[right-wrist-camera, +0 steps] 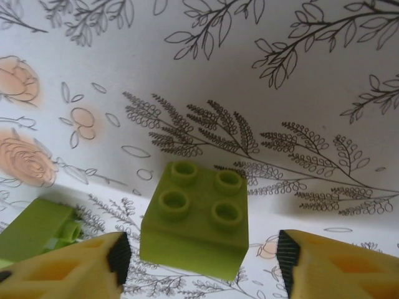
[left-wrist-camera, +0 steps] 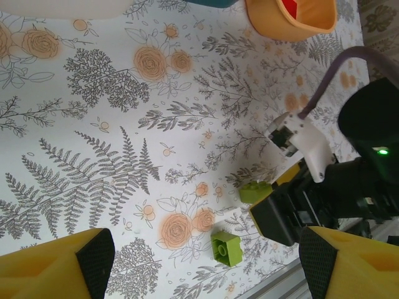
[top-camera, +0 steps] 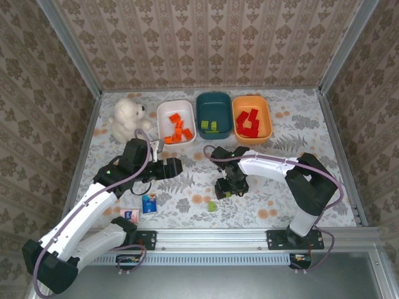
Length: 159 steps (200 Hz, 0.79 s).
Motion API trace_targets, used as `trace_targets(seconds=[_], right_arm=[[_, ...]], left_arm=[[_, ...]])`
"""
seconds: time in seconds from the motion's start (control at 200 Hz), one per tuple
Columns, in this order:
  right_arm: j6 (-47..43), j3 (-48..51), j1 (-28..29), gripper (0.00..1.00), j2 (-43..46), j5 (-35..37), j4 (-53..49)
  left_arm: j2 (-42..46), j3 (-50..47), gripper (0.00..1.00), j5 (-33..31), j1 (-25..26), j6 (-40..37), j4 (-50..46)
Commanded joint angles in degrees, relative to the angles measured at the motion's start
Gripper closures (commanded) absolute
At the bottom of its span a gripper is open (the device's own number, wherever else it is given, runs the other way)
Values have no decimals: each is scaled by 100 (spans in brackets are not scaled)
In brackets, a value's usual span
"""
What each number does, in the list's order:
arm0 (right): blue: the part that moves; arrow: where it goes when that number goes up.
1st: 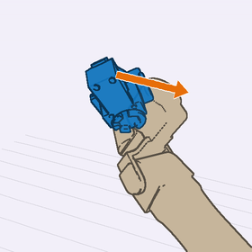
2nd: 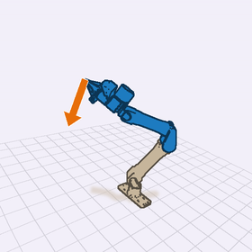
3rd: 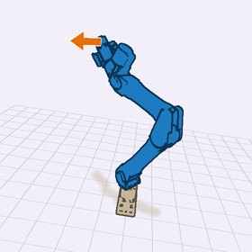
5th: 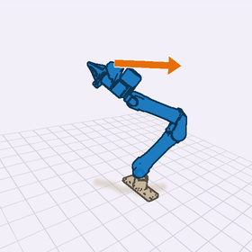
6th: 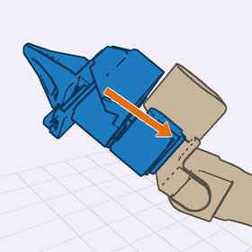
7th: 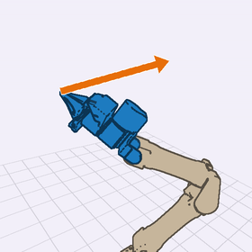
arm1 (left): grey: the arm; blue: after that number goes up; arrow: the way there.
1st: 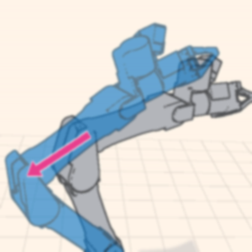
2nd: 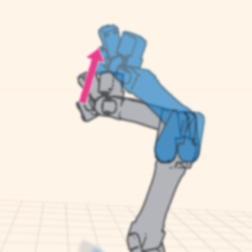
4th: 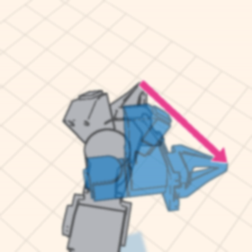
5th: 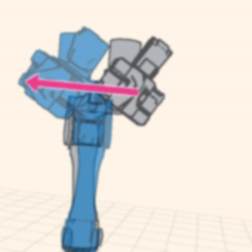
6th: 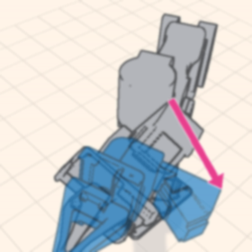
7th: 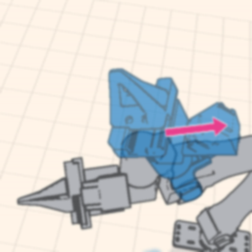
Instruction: Sort the legos into containers by color
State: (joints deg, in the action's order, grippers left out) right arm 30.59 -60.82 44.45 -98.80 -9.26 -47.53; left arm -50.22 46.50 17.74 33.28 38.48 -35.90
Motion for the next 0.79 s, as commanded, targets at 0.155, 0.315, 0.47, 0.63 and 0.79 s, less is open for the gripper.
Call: trace_targets(seconds=[0.155,0.315,0.47,0.63,0.79], right_arm=[[201,-246,4,51,-317,221,132],[211,-350,1,56,-391,302,148],[204,-421,-6,69,-325,322,58],[94,-982,-179,72,139,678,-270],[-219,-2315,-727,73,-79,987,-379]], left_arm=[[229,-78,19,56,-32,-56,-217],[216,-91,19,63,-32,-20,-150],[180,-116,19,56,-32,2,-85],[111,-78,19,2,-62,209,152],[-218,73,19,-17,-269,571,528]])
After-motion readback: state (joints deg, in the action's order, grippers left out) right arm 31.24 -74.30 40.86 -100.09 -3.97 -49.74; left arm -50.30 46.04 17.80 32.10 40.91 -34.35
